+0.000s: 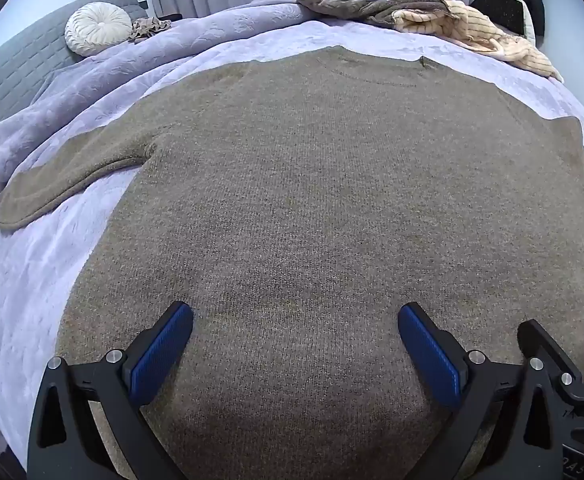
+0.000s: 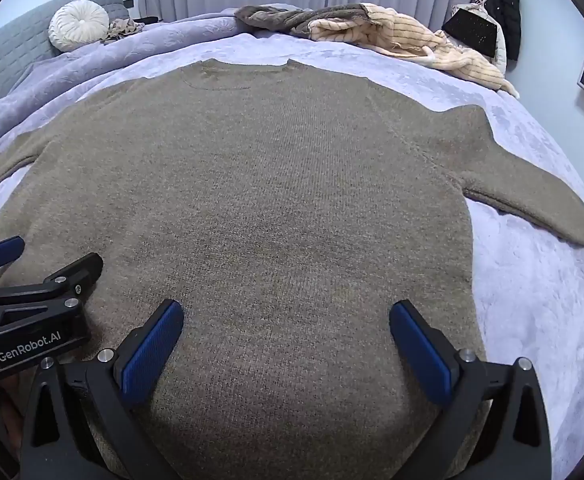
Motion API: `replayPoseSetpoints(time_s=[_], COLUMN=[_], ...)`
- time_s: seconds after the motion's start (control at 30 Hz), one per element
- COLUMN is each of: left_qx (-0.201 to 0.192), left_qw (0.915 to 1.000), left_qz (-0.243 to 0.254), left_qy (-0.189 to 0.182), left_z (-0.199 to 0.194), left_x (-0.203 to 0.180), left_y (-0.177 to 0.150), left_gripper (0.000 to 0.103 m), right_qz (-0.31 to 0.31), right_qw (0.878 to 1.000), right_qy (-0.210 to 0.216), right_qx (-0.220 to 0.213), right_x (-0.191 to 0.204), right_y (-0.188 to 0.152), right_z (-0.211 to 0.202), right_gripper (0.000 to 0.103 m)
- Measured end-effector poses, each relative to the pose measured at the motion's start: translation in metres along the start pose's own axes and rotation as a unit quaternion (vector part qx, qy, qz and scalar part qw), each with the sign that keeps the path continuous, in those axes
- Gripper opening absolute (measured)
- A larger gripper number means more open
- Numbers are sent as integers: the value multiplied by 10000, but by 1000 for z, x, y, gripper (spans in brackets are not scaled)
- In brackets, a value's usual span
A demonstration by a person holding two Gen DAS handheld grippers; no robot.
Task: Fold small clothes
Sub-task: 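Move the right gripper to the sweater sleeve cuff and grasp it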
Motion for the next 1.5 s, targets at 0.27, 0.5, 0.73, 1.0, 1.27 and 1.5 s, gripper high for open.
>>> replayPoseSetpoints(time_s=[0.27, 0.5, 0.73, 1.0, 1.27, 1.5], left_qx=[219, 607, 767, 592, 536, 353], left_qw=[9997, 9979, 9970, 9967, 9958, 9969], left_qz=[75, 163, 19, -4, 397, 569], left_qy=[-44, 150, -111, -559, -630, -417], left_z=[1, -3, -27, -38, -42, -45], left_x=[-3, -6, -14, -57, -121, -143], left_y=[-1, 17, 30, 64, 90, 99], left_gripper=[103, 103, 103, 103, 103, 103], right_qz=[-138, -31, 492, 974, 1357, 1216], right_qw=[9997, 9978, 9980, 9951, 9905, 9919], right_qy=[-209, 382, 392, 142, -157, -224], right_qx=[-33, 543, 93, -82, -163, -284], right_x=[6, -4, -45, -104, -161, -171], right_y=[-5, 15, 49, 73, 78, 81], right_z=[-4, -5, -36, -37, -34, -41], right_gripper=[103, 103, 103, 103, 103, 103])
Point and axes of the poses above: each gripper's, at about its wrist camera, not at the fingertips, and z roughly the way its jaws point, x to its left, y to its top, the point moved 8 cm from there along z, roughly the way its jaws point, and after that the axes turned 6 degrees about -x, right-handed, at the moved point
